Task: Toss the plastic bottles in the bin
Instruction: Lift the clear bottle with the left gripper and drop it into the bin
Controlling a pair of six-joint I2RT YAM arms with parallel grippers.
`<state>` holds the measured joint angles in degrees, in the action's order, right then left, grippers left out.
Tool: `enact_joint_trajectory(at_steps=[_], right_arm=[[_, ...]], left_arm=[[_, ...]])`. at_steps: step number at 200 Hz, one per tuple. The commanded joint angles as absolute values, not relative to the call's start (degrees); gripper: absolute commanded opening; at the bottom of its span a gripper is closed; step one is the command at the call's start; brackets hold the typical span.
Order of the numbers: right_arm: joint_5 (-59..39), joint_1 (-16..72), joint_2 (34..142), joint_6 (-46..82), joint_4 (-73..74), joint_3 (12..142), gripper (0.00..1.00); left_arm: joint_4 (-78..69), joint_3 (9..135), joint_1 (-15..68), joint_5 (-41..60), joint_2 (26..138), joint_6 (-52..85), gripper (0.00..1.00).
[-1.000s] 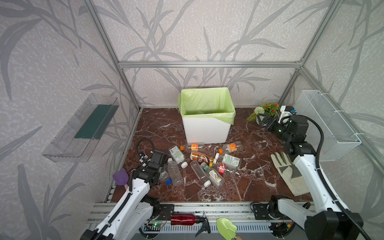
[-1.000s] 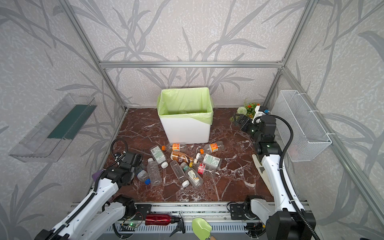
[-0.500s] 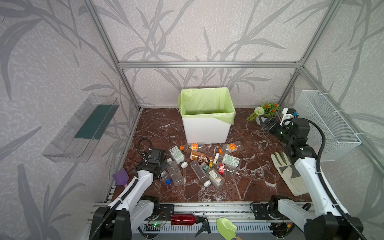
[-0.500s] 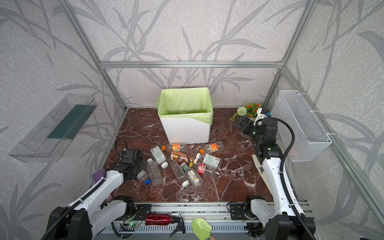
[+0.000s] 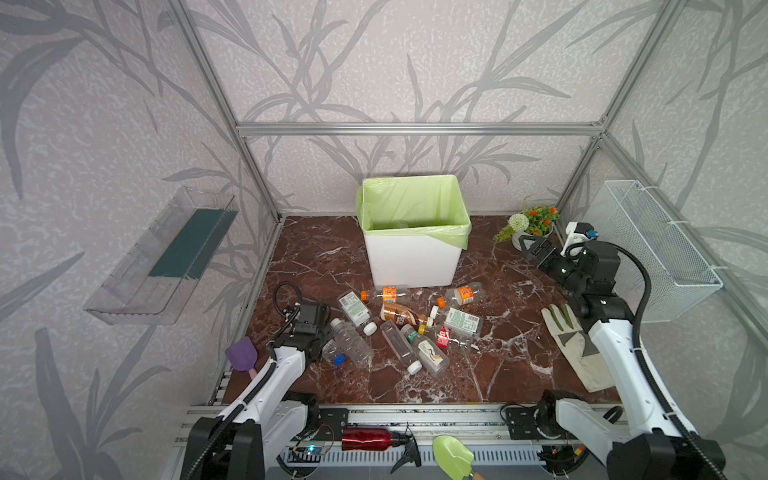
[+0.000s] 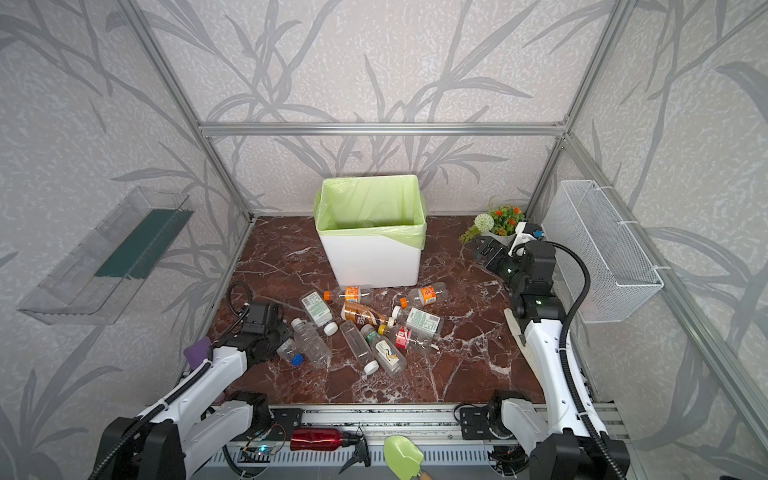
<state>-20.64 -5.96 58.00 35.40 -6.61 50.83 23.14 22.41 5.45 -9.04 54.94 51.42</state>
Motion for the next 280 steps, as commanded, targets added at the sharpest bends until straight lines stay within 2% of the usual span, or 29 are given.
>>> enact_joint_trajectory(at_steps=[1, 32, 66, 107, 127, 152, 176, 184, 191, 201, 207, 223, 236, 260, 280], right_arm=[[-20.04, -6.65, 56.69, 35.15, -7.11, 50.54, 0.99], [-20.47, -8.56, 56.72, 35.11, -7.18, 50.62, 0.99], [-22.1, -11.16, 56.69, 35.68, -6.7, 50.54, 0.99], [-24.03, -12.45, 56.5, 36.2, -6.13, 49.27, 0.99], [-26.35, -14.69, 56.6, 39.38, -4.38, 48.2, 0.99], [-27.1, -15.62, 56.51, 40.29, -3.67, 47.9, 0.99], [-27.33, -15.81, 56.34, 39.93, -4.25, 48.24, 0.99], [-27.41, -15.8, 56.42, 39.86, -4.39, 48.42, 0.99], [-27.57, -15.86, 56.51, 40.02, -4.44, 48.76, 0.99], [-28.33, -15.91, 56.67, 40.16, -4.6, 49.46, 1.0], [-28.64, -15.98, 56.69, 39.95, -4.93, 50.01, 1.0], [-28.38, -16.1, 56.31, 38.9, -6.29, 51.15, 1.0], [-27.73, -16.3, 55.58, 38.6, -6.76, 50.99, 1.0], [-27.71, -16.26, 54.85, 39.46, -6.6, 49.31, 1.0], [-28.11, -16.28, 55.06, 40.98, -6.37, 47.81, 1.0]], left_arm=[[27.53, 25.97, 5.0, -11.82, 51.42, 50.01, 0.42], [33.58, 34.77, 4.11, -18.04, 44.85, 43.76, 0.45], [34.19, 55.9, 1.78, -20.48, 46.44, 31.52, 0.44], [21.6, 75.91, 2.23, -9.45, 54.33, 26.2, 0.4], [17.76, 83.25, 6.73, -7.14, 58.91, 24.09, 0.4], [14.87, 92.19, 21.75, -15.08, 68.18, 12.57, 0.42], [21.45, 104.03, 23.16, -2.94, 84.0, 18.32, 0.44], [23.99, 108.0, 23.17, 1.16, 89.81, 20.16, 0.48], [28.03, 113.47, 23.16, 4.28, 95.66, 21.32, 0.56], [35.99, 122.75, 23.45, 8.77, 102.22, 21.94, 0.8], [41.12, 128.67, 23.82, 9.78, 105.08, 21.61, 0.91], [51.34, 141.59, 25.5, 5.19, 107.01, 17.28, 0.96], [45.99, 137.99, 28.23, -3.93, 100.61, 11.47, 0.99], [11.83, 106.14, 30.65, -12.23, 78.83, 5.81, 0.99], [11.67, 99.67, 30.67, -17.51, 71.83, 4.54, 0.99]])
